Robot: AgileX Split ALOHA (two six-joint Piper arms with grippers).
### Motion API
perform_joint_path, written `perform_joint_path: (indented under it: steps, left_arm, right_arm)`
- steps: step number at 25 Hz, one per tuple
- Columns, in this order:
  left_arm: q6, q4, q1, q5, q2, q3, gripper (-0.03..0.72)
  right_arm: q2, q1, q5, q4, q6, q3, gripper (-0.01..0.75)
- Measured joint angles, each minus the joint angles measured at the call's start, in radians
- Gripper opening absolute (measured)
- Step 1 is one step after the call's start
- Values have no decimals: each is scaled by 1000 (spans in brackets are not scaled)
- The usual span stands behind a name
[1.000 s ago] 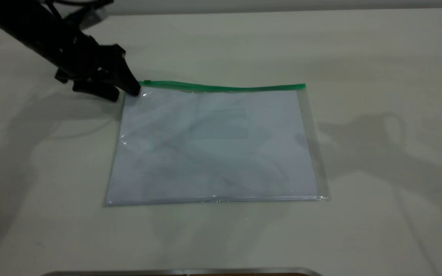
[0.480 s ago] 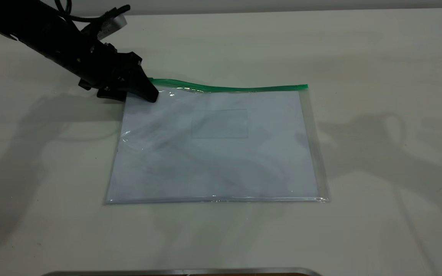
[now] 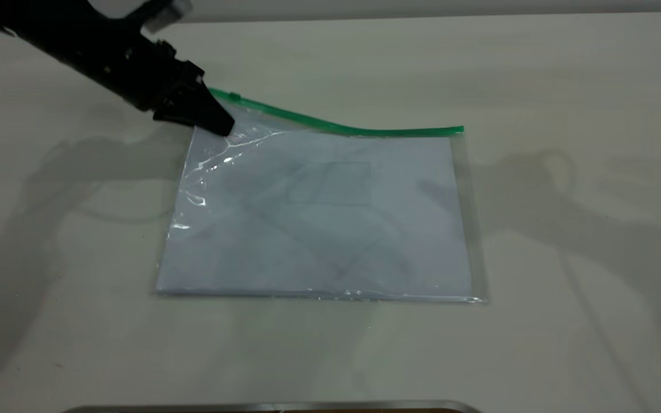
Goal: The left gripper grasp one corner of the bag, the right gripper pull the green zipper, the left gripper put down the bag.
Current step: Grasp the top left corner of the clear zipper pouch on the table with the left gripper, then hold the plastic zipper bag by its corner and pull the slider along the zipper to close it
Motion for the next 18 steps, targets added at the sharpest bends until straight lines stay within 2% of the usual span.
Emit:
perform_joint_path:
  steps: [4,10,14,18]
  left_arm:
    - [161,8,0,53,-53,0,53]
    - [437,10,-1,163,-83,0,55]
    - [534,0,-11,175,-83,0,57]
    - [604,-46,-22,134,-83,0,59]
  right_arm:
    - [149,6,26,-3,0,-120,582]
    - [386,41,168,-72,0,-387,579]
    - [513,101,201,-172,35,-557,580]
    - [594,151,204,-215,48,-651,580]
